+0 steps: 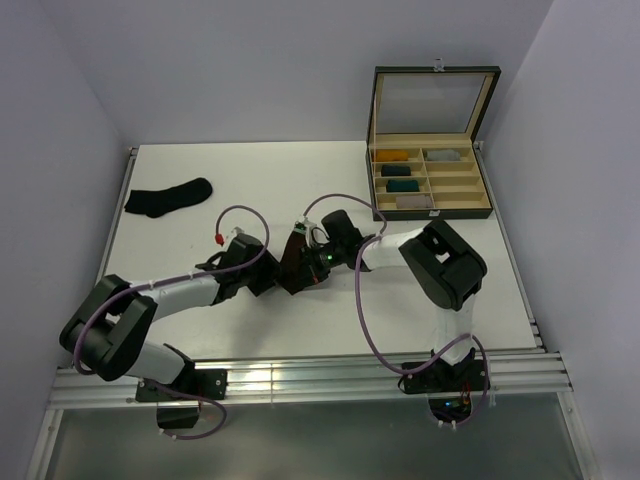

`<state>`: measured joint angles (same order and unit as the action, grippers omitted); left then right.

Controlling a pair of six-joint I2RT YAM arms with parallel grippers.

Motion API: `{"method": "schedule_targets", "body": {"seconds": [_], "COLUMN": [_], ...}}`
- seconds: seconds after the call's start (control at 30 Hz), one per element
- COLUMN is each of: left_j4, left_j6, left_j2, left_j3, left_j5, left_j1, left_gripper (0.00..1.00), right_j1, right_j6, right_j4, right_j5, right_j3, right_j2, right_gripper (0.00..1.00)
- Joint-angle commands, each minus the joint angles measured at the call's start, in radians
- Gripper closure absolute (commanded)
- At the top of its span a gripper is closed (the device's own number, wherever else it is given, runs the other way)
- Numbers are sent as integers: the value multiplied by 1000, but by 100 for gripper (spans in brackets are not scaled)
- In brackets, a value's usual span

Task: Roll the socks
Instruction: Roll the sock at the center of the board.

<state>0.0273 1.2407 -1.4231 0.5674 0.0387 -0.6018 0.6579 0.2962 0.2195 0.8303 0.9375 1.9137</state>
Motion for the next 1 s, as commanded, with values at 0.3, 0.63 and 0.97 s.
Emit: {"method": "schedule_targets", "body": {"seconds": [0.3,0.63,0.97], "left_j4": [-89,-257,-354], "left_j6": [-18,-152,-242], "left_j2": [-56,-36,-57], "left_j3": [18,107,152], "left_j5": [46,17,-71], "left_j1": [2,4,45], "left_gripper": [92,100,100], "right_j1": [-12,87,430], "right_j6": [3,-121,-367], "right_j4": [-14,96,109], "right_j5": [-45,-535,-1071], "right_j3": [24,-180,-140], "right_j2": [-47,-380,-334], "right_gripper": [95,50,40]}}
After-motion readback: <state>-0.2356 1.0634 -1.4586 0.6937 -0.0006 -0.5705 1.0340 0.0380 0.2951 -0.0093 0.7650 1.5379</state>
